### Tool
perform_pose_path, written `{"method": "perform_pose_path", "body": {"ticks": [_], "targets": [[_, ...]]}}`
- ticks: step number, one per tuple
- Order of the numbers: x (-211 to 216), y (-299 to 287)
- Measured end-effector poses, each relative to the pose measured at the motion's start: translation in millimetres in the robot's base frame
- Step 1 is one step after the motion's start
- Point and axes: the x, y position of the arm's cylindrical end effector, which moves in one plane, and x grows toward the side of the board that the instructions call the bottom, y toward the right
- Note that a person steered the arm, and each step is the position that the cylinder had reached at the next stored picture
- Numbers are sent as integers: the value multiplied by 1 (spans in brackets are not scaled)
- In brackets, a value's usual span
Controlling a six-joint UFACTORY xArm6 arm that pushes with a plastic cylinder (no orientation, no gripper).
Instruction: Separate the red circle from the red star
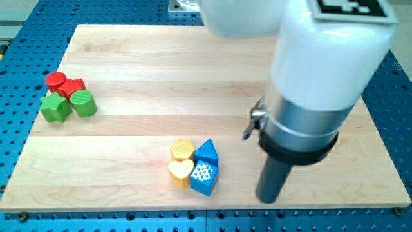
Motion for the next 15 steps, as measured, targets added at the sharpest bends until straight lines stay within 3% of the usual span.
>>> {"method": "perform_pose_path", "body": {"ticks": [1,2,4,5,6,8,9,10,14,15], "targets": [[-69,7],[-134,-35],[-252,-180],[-254,-269],[-246,-323],[-202,-363],[-246,-340],[-267,-405],[-226,-405],[-195,-400]]}}
